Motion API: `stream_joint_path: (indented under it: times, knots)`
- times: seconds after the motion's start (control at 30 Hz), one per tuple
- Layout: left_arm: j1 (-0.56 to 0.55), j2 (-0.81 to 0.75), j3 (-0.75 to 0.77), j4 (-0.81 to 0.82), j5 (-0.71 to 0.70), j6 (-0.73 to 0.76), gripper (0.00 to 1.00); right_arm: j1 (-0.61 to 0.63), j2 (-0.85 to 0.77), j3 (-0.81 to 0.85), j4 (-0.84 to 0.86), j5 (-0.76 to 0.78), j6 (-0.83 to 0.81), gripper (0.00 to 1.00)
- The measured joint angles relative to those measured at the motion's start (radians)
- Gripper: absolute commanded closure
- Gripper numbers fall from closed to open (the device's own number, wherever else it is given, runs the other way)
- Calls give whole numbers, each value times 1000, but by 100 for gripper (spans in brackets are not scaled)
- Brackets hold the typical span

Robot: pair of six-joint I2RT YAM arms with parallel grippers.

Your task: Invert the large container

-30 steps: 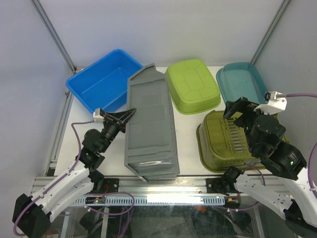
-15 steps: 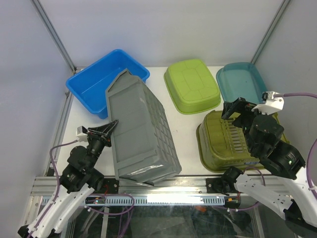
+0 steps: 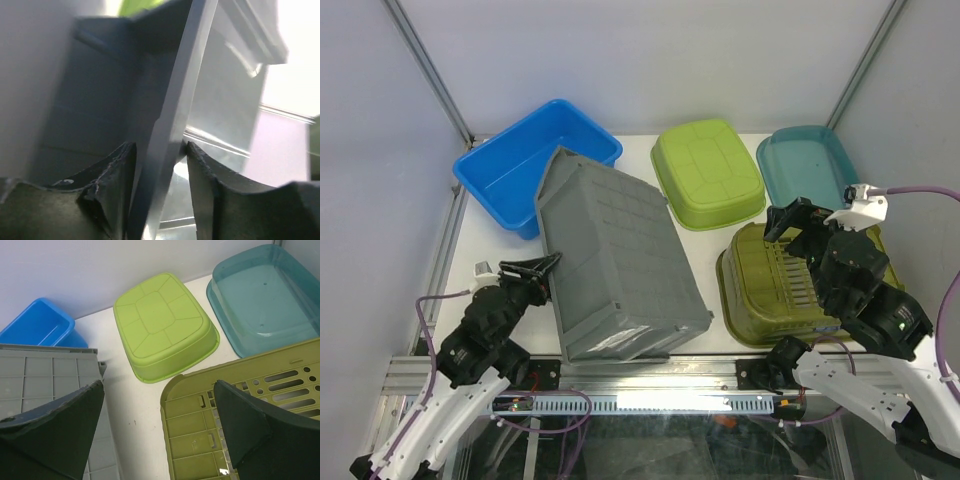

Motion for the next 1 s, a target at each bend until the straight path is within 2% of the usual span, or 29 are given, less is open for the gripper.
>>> stream_joint_path:
  times: [0.13, 0.3, 0.33, 0.63, 0.87, 1.0]
  knots:
    - [0, 8, -35, -130, -3, 32, 40, 0, 0, -6, 3, -1, 0, 4]
    - [0, 145, -29, -238, 6, 161, 5, 0, 9, -12, 8, -12, 6, 4]
    - [0, 179, -15, -250, 13, 193, 1, 0, 12, -12, 8, -16, 8, 4]
    - [0, 536, 296, -258, -5, 528, 1, 0, 27, -23, 16, -39, 15, 4]
    - [0, 649, 344, -240, -56, 646, 1, 0, 31, -24, 16, -53, 18, 4]
    - [0, 747, 344, -84, 18, 765, 1, 0, 31, -27, 16, -58, 22, 4]
